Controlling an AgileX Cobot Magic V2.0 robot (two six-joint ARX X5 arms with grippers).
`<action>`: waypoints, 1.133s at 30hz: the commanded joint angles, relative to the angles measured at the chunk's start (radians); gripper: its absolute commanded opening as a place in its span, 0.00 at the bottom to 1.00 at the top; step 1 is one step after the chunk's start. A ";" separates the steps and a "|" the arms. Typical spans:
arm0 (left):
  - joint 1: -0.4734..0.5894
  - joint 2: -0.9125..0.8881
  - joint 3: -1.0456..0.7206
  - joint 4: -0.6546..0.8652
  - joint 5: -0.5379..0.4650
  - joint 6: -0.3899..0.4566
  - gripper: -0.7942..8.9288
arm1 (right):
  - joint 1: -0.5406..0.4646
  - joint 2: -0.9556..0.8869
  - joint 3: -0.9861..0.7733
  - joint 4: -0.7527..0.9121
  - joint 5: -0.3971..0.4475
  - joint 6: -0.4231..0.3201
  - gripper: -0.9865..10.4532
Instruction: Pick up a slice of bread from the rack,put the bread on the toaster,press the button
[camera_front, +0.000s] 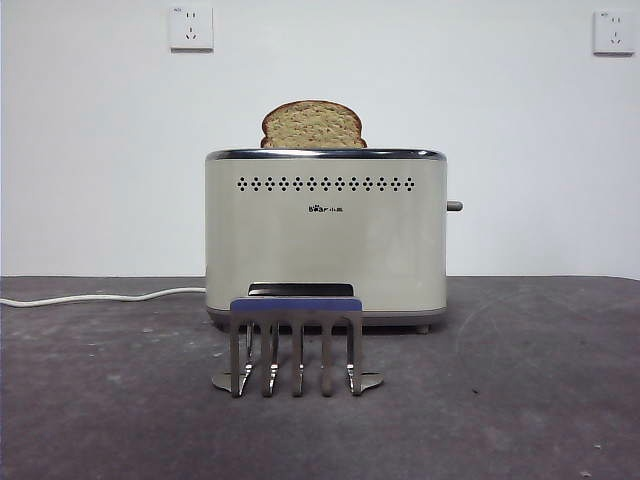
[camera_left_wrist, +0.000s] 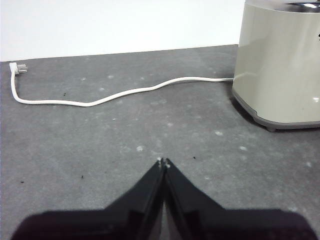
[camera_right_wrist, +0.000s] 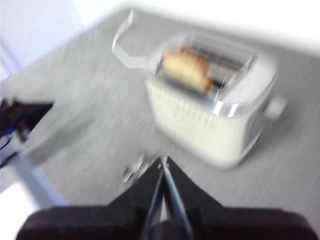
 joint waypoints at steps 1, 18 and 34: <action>0.003 -0.003 -0.014 0.000 -0.002 -0.006 0.08 | -0.016 -0.087 -0.082 0.106 0.013 0.017 0.09; 0.003 -0.003 -0.014 0.000 -0.002 -0.006 0.08 | 0.005 -0.567 -0.855 0.822 0.537 0.333 0.09; 0.003 -0.003 -0.014 0.000 -0.002 -0.006 0.08 | 0.016 -0.777 -1.198 0.859 0.549 0.341 0.09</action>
